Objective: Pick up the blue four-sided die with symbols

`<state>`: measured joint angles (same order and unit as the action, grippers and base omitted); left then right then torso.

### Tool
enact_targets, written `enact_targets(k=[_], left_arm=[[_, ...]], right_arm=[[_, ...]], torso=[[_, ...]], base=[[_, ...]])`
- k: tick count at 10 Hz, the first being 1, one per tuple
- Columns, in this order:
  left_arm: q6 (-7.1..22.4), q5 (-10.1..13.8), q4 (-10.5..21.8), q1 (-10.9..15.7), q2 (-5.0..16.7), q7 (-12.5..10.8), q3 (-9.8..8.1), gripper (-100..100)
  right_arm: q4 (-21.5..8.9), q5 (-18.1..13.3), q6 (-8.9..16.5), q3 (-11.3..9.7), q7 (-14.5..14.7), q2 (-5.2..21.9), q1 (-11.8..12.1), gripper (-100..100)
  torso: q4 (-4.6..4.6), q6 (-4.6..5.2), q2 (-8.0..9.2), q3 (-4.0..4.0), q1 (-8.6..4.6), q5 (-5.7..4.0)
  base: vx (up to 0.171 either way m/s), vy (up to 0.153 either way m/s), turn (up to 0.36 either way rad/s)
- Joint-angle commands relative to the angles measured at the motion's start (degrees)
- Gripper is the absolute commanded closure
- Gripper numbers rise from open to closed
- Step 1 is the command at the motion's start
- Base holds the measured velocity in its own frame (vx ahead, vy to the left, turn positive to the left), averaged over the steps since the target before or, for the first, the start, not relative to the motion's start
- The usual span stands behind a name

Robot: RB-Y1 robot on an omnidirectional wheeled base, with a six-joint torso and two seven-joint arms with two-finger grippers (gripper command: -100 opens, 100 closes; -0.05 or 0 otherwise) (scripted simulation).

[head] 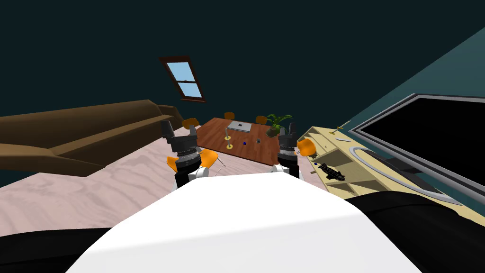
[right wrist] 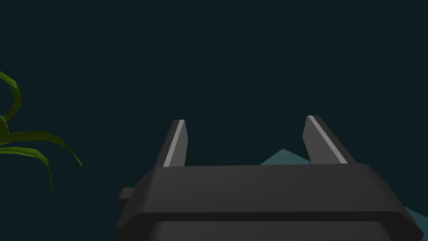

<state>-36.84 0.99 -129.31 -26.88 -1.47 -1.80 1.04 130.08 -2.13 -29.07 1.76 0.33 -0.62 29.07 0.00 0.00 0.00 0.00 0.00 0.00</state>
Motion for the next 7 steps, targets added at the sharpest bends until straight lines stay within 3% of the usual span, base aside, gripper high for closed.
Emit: enact_targets(k=[1, 6, 7], left_arm=[[0.0, 0.0, 0.0, 0.0, 0.0, 0.0, 0.00, 0], [0.0, 0.0, 0.0, 0.0, 0.0, 0.0, 0.00, 0], [0.0, 0.0, 0.0, 0.0, 0.0, 0.0, 0.00, 0]], right_arm=[[-0.6, 0.5, 0.8, 0.3, -0.7, 1.7, -0.3, -100], [-4.4, 4.4, 6.8, 2.8, -6.5, 7.5, -2.3, -100], [-4.4, 4.4, 6.8, 2.8, -6.5, 7.5, -2.3, -100]], torso=[[0.00, 0.00, 0.00, 0.00, 0.00, 0.00], [0.02, -0.01, 0.11, 0.06, -0.11, -0.03], [0.02, -0.01, 0.10, 0.06, -0.12, -0.03]], base=[[-0.006, -0.002, 0.028], [-0.028, -0.018, 0.074], [-0.021, -0.019, 0.032]])
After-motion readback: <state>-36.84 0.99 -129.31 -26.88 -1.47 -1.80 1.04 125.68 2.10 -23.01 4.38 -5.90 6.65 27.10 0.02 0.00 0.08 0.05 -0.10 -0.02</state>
